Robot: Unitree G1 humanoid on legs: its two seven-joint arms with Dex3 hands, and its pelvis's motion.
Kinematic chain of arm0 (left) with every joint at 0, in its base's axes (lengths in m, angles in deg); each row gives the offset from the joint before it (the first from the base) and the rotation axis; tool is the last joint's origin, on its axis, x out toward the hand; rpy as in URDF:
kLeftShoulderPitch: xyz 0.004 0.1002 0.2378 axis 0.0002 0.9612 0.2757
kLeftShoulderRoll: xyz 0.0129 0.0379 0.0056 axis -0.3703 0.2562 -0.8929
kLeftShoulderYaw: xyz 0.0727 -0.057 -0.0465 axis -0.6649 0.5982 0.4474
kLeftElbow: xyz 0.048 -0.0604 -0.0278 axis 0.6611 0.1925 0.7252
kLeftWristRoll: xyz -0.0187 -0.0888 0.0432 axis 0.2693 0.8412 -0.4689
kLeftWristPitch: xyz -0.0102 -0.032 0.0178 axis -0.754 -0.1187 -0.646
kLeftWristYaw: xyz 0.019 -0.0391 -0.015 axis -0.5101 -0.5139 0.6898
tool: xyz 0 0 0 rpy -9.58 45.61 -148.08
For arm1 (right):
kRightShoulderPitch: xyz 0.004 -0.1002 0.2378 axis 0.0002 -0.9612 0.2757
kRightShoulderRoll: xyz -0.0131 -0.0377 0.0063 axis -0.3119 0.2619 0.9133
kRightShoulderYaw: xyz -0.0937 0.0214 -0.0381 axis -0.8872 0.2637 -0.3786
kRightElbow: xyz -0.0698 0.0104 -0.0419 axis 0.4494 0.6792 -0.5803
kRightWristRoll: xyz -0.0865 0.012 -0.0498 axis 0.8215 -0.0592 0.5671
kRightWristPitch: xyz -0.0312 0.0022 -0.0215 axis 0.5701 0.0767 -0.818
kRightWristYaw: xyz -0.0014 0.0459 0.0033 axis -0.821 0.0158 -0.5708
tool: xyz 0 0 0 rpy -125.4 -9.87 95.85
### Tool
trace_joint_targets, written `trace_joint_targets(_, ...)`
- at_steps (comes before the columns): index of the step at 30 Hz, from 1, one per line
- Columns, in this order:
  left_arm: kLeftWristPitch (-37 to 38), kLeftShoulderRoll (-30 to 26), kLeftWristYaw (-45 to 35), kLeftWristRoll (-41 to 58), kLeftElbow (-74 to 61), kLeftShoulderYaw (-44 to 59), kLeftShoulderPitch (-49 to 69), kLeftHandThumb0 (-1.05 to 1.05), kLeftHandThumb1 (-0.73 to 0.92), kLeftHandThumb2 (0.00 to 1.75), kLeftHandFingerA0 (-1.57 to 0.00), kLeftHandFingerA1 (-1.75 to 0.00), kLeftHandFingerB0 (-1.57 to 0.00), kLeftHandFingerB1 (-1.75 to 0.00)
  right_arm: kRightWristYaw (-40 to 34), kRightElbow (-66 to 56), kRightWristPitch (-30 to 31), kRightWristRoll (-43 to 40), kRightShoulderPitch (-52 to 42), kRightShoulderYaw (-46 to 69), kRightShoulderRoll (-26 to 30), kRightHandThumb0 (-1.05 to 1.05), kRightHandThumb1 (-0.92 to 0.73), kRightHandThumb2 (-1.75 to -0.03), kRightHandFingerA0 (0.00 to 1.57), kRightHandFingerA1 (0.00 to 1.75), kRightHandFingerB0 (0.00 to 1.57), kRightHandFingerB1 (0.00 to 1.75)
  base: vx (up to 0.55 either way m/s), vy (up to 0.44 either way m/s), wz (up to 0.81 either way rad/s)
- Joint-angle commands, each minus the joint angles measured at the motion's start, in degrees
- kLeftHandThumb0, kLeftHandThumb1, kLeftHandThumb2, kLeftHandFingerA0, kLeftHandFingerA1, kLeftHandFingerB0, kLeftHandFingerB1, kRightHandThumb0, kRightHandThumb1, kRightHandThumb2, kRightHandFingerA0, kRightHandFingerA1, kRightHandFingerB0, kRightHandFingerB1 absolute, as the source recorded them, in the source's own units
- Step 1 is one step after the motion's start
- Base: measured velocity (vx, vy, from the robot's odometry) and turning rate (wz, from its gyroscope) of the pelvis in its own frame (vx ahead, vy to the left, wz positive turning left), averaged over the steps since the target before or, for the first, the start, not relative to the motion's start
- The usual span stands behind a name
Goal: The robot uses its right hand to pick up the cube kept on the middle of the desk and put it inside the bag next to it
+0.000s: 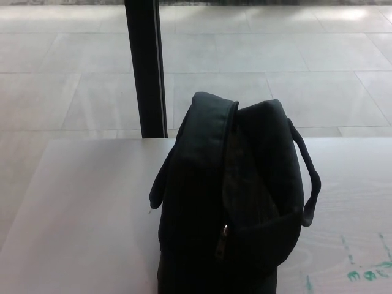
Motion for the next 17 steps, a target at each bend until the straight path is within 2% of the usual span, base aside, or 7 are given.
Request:
trace_joint_targets(1, 0.05, -0.36, 0.23, 0.41, 0.8, 0.72, 0.0, -0.48, 0.61, 0.58, -0.29, -0.52, -0.43, -0.48, 1.92, 12.23, 6.77, -12.31, -0.12, -0.14, -2.4, -0.33, -0.59, -1.08, 0.01, 0.51, 0.0, 0.49, 0.0, 0.0, 0.0)
trace_joint_targets(7, 0.41, -0.26, 0.1, 0.57, 2.68, 0.86, -1.16, -0.47, 0.62, 0.58, -0.28, -0.53, -0.41, -0.47, 2.75, 14.85, 6.69, -14.42, 1.34, -2.36, -1.98, -0.33, -0.57, -1.08, 0.02, 0.53, 0.0, 0.49, 0.0, 0.0, 0.0)
trace_joint_targets(8, 0.52, -0.28, 0.11, 0.59, 2.18, 0.91, -0.86, -0.46, 0.62, 0.57, -0.29, -0.54, -0.45, -0.49, 3.0, 15.03, 6.52, -14.43, 1.39, -3.0, -1.85, -0.57, -0.75, -0.63, 0.12, 0.45, 0.16, 0.29, 0.0, 0.0, 0.0)
trace_joint_targets(11, -0.45, 0.01, 0.68, 0.67, 1.88, 1.02, -1.13, -0.45, 0.63, 0.58, -0.29, -0.54, -0.43, -0.5, 4.21, 15.25, 6.17, -16.32, 1.25, -4.15, -1.2, -0.56, -0.75, -0.63, 0.16, 0.46, 0.15, 0.29, 0.0, 0.0, 0.0)
trace_joint_targets(12, -0.3, 0.02, 0.75, 0.5, 1.98, 0.83, -1.68, -0.45, 0.62, 0.58, -0.29, -0.54, -0.4, -0.49, 4.14, 15.23, 6.49, -17.35, 1.38, -4.05, -1.07, -0.6, -0.6, -0.87, 0.14, 0.51, 0.11, 0.41, 0.0, 0.0, 0.0)
trace_joint_targets(16, -0.93, -0.06, 1.43, -0.02, 1.46, 0.51, -1.83, -0.45, 0.63, 0.58, -0.31, -0.54, -0.44, -0.5, 4.13, 15.39, 6.53, -19.23, 0.87, -5.28, -0.92, -0.59, -0.6, -0.88, 0.18, 0.54, 0.12, 0.43, 0.0, 0.0, 0.0)
trace_joint_targets(17, -0.05, -0.19, 1.58, -0.59, 1.29, 0.09, -1.63, -0.51, 0.45, 0.87, -0.26, -0.57, -0.36, -0.59, 4.46, 14.88, 6.87, -20.07, 0.78, -5.42, -1.09, -0.58, -0.6, -0.88, 0.17, 0.53, 0.12, 0.42, 0.0, 0.0, 0.0)
